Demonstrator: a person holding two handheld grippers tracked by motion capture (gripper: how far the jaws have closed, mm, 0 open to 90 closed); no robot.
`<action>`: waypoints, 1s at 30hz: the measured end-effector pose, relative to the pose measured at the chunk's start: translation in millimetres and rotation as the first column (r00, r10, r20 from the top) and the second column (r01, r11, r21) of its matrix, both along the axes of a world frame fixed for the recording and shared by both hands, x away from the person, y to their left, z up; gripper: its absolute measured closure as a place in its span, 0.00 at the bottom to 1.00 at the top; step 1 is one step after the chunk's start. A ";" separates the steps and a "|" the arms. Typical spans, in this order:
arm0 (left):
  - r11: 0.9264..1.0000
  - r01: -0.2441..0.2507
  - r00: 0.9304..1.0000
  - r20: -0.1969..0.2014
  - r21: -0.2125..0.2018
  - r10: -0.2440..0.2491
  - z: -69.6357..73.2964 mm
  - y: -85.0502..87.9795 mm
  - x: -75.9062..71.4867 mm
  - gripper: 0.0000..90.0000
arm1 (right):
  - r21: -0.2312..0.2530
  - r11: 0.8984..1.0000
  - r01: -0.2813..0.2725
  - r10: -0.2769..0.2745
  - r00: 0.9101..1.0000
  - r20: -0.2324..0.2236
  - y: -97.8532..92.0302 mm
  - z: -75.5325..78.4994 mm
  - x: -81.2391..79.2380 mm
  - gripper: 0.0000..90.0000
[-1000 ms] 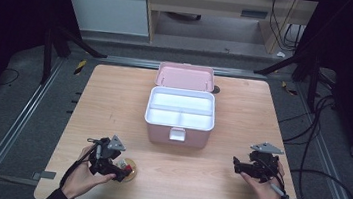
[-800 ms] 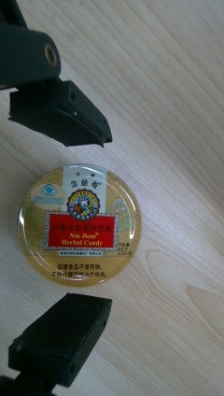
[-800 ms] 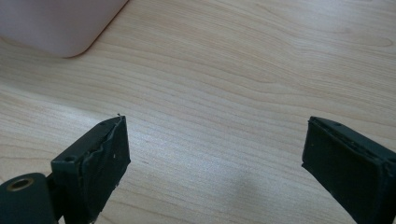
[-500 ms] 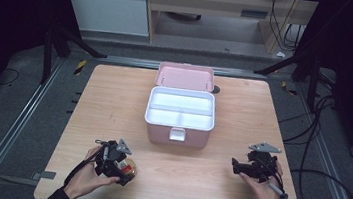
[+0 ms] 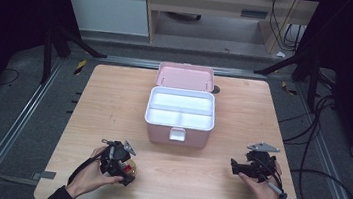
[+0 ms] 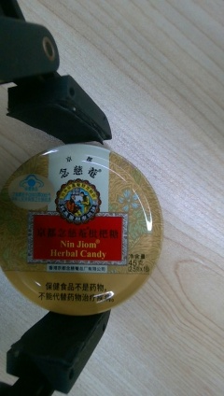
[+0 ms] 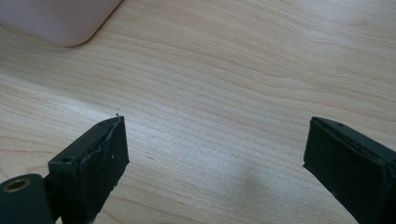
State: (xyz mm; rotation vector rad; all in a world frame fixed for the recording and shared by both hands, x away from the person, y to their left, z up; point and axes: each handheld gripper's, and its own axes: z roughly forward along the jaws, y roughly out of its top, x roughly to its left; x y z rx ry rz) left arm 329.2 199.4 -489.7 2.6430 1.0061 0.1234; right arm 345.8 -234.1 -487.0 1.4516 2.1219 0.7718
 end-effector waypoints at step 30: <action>0.918 -0.395 0.919 0.033 0.034 0.394 4.4 106.1 38.7 0.22 | -0.005 1.000 -0.002 0.002 1.000 -0.005 -1.7 -1.2 0.2 0.08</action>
